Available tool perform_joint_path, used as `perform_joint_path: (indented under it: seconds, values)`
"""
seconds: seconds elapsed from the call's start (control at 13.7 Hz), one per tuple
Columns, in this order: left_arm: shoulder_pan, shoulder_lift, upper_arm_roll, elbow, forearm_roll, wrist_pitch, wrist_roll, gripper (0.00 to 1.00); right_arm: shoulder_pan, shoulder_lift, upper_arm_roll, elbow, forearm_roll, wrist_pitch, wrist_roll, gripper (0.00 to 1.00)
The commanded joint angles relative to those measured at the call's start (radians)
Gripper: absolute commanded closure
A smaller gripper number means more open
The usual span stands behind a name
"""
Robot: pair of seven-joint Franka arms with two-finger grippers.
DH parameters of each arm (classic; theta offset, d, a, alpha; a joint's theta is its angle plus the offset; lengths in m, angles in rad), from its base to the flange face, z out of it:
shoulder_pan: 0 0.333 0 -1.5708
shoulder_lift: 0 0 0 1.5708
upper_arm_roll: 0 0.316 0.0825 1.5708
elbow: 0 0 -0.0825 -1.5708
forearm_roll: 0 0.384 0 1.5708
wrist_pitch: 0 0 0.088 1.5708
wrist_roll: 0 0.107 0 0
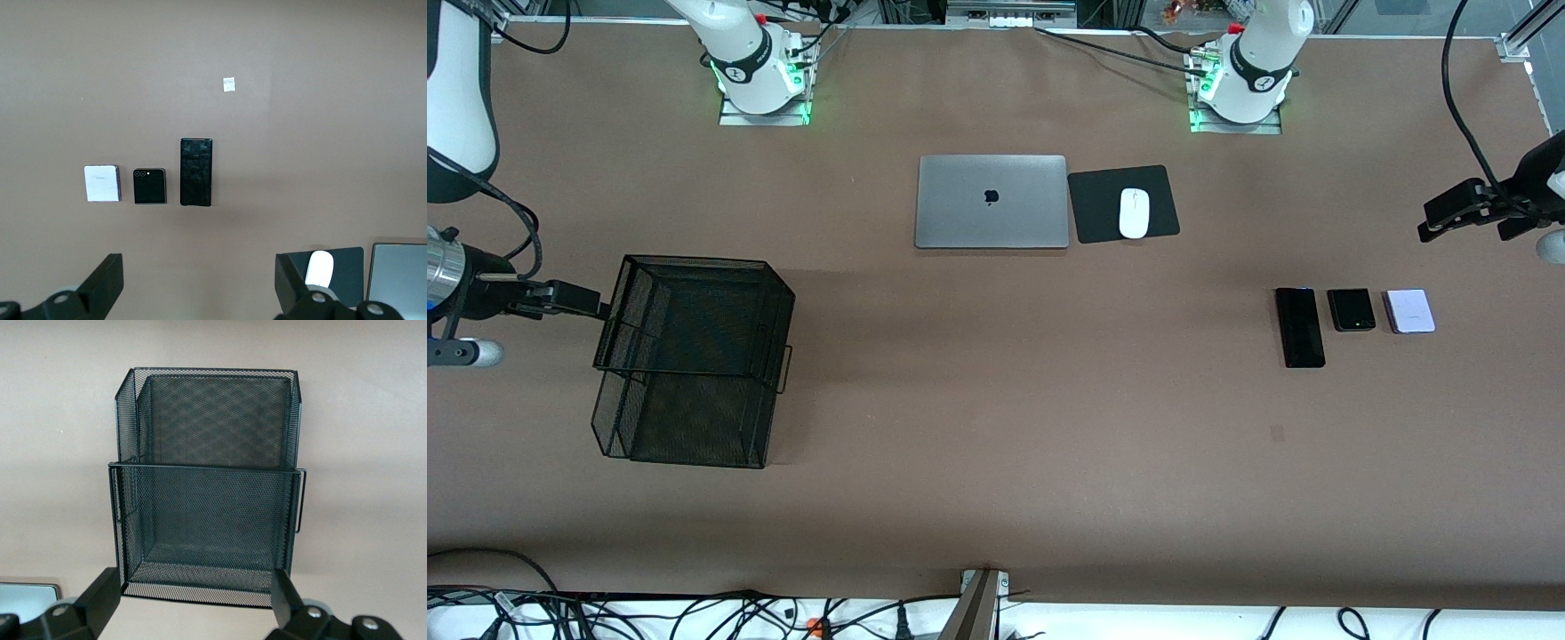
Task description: Place phones with both arms
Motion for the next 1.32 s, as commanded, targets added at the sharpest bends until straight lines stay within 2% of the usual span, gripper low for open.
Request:
perform_joint_path:
  seconds: [0.0,0.07,1.24]
  values:
    - [0.004,-0.010,0.006,0.003,-0.024,-0.010,0.020,0.00,-0.005,-0.011,0.004,0.009,-0.065,-0.031,-0.002,0.00]
    - [0.004,-0.010,0.006,0.003,-0.024,-0.010,0.020,0.00,-0.005,-0.011,0.006,0.019,-0.084,-0.050,-0.002,0.00]
    - [0.007,-0.012,0.005,-0.011,-0.024,-0.043,0.021,0.00,-0.005,-0.014,0.006,0.024,-0.077,-0.056,0.007,0.00]
